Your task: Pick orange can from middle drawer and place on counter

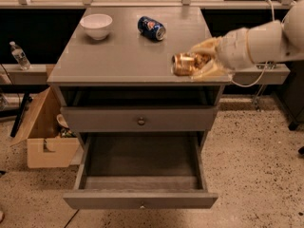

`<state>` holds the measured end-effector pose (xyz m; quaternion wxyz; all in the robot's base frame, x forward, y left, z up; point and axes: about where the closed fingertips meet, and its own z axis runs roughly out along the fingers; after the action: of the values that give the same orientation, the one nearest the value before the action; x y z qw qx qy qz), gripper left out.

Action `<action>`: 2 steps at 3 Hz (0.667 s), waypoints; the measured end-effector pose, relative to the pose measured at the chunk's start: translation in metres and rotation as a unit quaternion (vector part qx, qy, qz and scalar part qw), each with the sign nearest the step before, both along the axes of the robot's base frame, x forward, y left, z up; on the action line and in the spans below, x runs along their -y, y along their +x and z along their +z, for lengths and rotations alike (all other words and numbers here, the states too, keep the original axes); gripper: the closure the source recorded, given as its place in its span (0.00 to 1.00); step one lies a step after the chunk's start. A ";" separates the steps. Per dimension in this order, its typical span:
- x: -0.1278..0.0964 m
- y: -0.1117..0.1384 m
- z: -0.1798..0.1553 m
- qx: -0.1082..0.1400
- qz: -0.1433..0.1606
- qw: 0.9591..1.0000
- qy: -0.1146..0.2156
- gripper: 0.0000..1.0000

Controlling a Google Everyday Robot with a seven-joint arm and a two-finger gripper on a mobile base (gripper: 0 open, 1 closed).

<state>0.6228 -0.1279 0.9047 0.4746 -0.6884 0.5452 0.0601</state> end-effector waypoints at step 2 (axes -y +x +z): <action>0.001 0.093 0.054 0.005 -0.031 1.000 -0.001 1.00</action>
Offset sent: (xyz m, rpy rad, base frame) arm 0.1461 -0.0132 0.0772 0.0166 -0.0040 -0.1181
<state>0.7160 -0.1287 0.9588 0.4778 -0.6725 0.5637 0.0414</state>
